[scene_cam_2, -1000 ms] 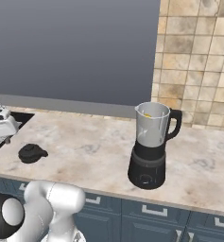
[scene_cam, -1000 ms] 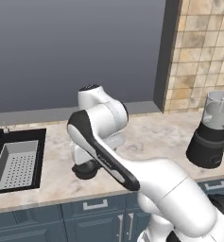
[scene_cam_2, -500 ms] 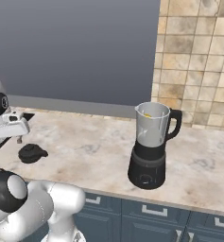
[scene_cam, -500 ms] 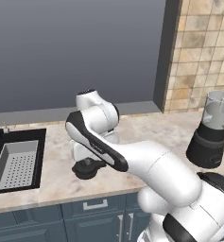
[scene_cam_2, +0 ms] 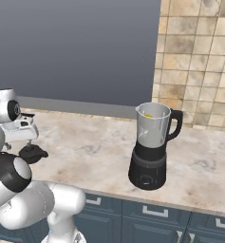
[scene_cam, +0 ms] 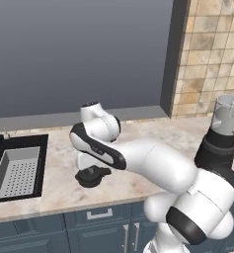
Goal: Grab the lime and lemon from the fridge, place them in the blender, close the lid, and turn on the blender to create a marinade.
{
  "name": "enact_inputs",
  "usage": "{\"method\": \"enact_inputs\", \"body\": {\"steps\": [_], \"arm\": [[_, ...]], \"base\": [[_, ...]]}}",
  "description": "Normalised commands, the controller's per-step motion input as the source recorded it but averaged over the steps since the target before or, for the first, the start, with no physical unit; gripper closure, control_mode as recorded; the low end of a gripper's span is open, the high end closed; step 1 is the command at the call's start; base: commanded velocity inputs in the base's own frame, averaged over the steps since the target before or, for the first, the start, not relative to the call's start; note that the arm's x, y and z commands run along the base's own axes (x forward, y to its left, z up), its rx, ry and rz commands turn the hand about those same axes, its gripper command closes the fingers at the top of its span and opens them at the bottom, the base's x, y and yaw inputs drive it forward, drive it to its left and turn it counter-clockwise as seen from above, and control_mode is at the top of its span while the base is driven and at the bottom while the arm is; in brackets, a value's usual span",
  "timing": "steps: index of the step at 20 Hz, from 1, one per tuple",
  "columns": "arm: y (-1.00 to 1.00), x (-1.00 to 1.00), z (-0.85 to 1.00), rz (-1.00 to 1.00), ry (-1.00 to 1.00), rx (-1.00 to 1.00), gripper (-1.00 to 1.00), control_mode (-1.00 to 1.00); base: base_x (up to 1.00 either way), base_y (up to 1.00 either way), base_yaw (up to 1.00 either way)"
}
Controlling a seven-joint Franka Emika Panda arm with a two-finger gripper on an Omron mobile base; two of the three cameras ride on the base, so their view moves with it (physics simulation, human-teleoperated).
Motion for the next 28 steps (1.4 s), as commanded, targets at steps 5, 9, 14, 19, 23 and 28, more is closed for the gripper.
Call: {"method": "enact_inputs", "body": {"steps": [5,9,14,19,23,28], "arm": [[0.14,0.36,-0.22,0.0,0.0,0.0,-1.0,-1.0],[0.13,0.3,-0.33,0.0,0.0,0.0,-1.0,-1.0],[0.02,0.33,-0.3,0.0,0.0,0.0,-1.0,-1.0],[0.04,0.33,-0.17,0.0,0.0,0.0,-1.0,-1.0],[0.15,0.22,-0.1,0.0,0.0,0.0,-1.0,-1.0],[0.18,0.04,-0.22,0.0,0.0,0.0,-1.0,-1.0]], "base": [[0.0,0.0,0.0],[0.0,0.0,0.0],[0.0,0.0,0.0],[0.0,0.0,0.0],[0.0,0.0,0.0],[0.0,0.0,0.0]]}}
